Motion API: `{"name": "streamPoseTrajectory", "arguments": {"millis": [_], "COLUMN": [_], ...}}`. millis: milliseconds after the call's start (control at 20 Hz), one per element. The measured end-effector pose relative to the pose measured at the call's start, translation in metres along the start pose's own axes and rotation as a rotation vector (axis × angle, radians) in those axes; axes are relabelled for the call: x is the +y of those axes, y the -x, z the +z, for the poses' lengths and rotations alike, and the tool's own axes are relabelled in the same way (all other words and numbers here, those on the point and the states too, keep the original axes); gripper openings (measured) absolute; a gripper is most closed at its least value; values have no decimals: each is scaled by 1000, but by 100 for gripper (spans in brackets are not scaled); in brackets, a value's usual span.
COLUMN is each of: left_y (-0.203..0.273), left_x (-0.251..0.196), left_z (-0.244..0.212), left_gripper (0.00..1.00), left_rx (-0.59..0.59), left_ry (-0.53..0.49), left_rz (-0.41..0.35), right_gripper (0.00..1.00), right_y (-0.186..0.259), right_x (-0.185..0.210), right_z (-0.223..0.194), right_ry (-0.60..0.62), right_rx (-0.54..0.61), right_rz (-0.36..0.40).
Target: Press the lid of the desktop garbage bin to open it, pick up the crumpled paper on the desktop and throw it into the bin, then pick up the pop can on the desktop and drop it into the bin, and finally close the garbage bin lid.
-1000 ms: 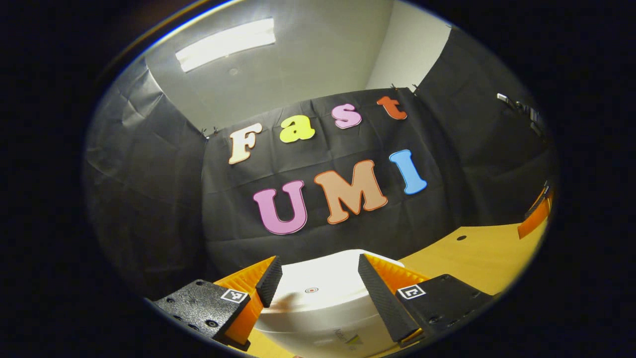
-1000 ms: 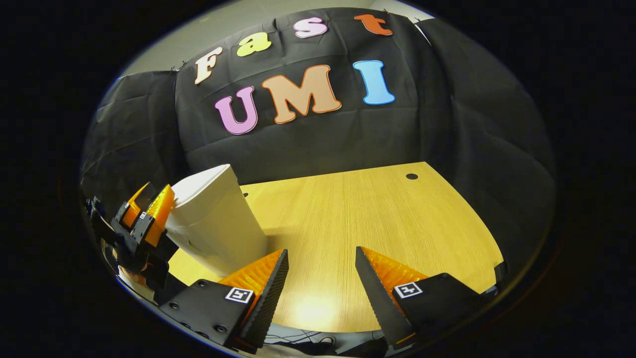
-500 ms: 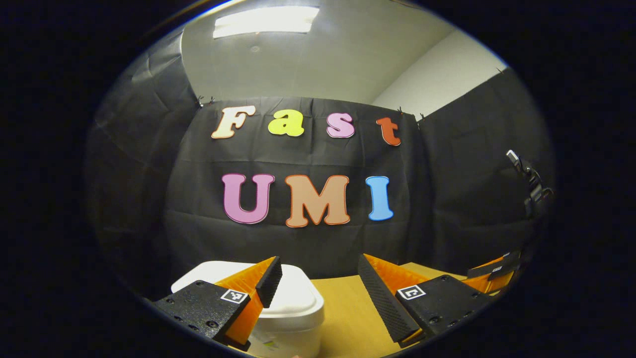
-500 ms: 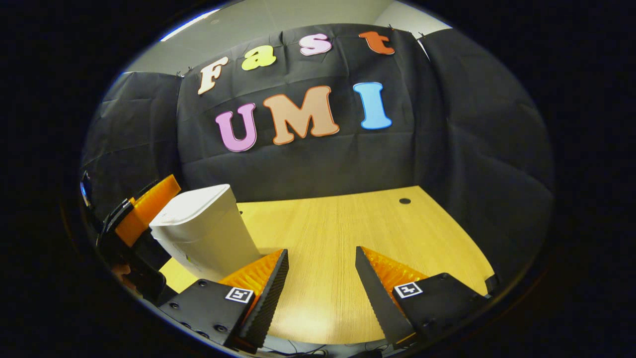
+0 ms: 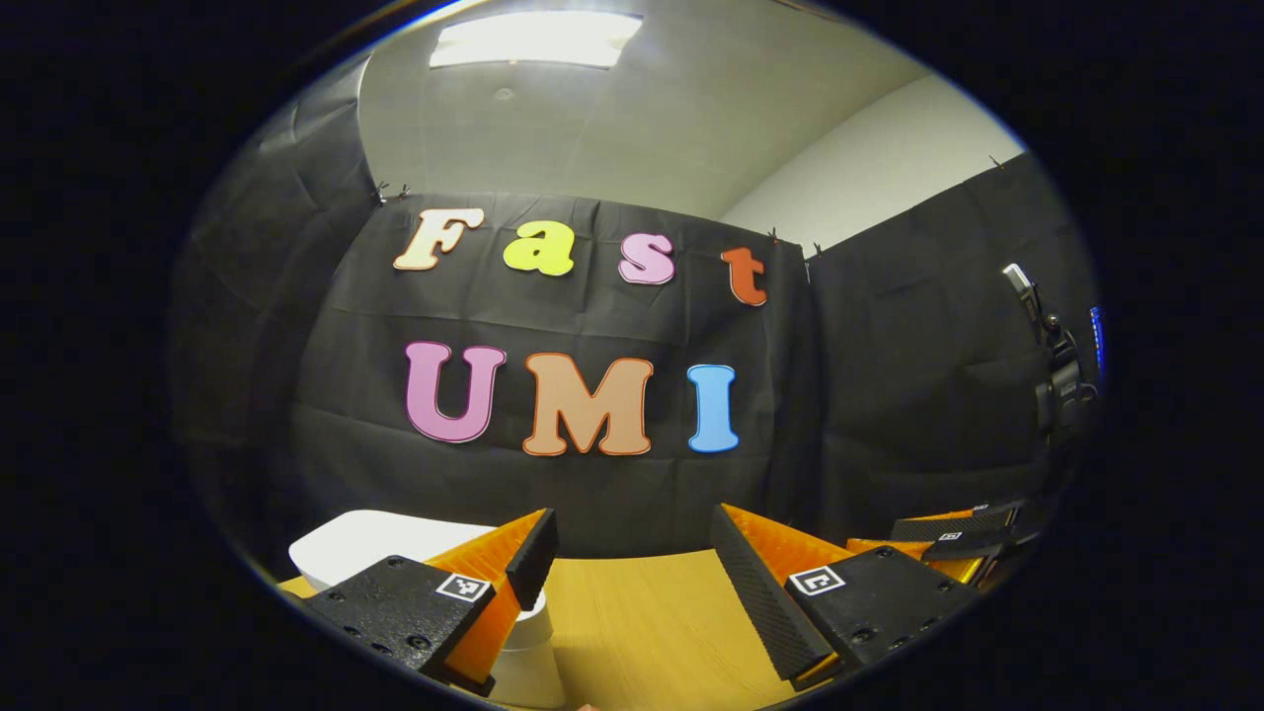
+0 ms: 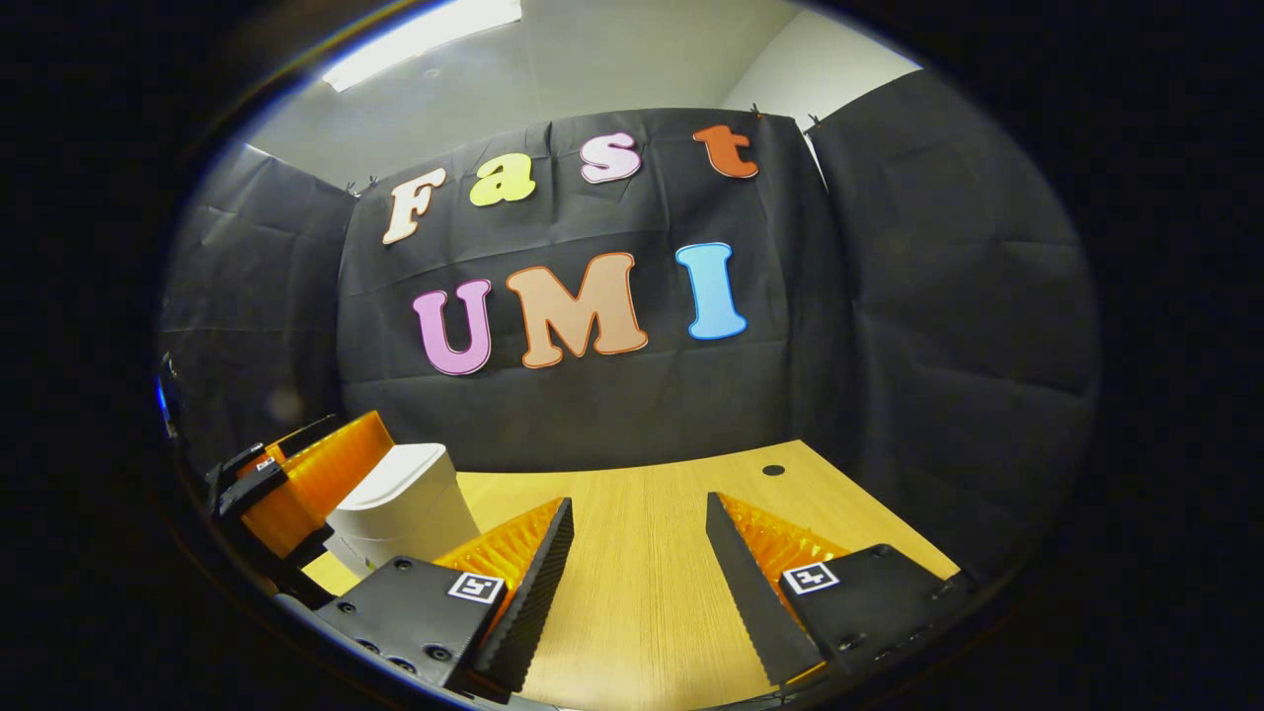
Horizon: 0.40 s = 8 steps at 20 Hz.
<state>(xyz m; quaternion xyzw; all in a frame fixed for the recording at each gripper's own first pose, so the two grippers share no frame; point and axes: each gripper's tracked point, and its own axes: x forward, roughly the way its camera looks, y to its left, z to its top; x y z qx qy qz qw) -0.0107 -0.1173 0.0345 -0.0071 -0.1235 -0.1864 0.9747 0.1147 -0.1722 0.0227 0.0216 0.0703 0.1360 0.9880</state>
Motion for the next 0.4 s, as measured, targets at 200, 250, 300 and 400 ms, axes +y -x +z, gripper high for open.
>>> {"name": "streamPoseTrajectory", "arguments": {"millis": [200, 250, 300, 400], "left_y": [2, 2, 1, 1], "left_x": [-2, -1, -1, -1], "left_z": [-2, -2, -5, -7], "left_gripper": [93, 93, 93, 93], "left_rx": [12, 15, 17, 24], "left_ry": [6, 6, 9, 17], "left_rz": [-7, -5, -5, -8], "right_gripper": [87, 87, 87, 87], "right_y": [4, 6, 7, 10], "right_x": [-5, -8, -9, -11], "right_z": [-1, -1, -1, 1], "right_ry": [-10, -7, -5, -6], "right_rx": [0, -1, -4, -9], "right_rz": [-15, -21, -25, -33]}}
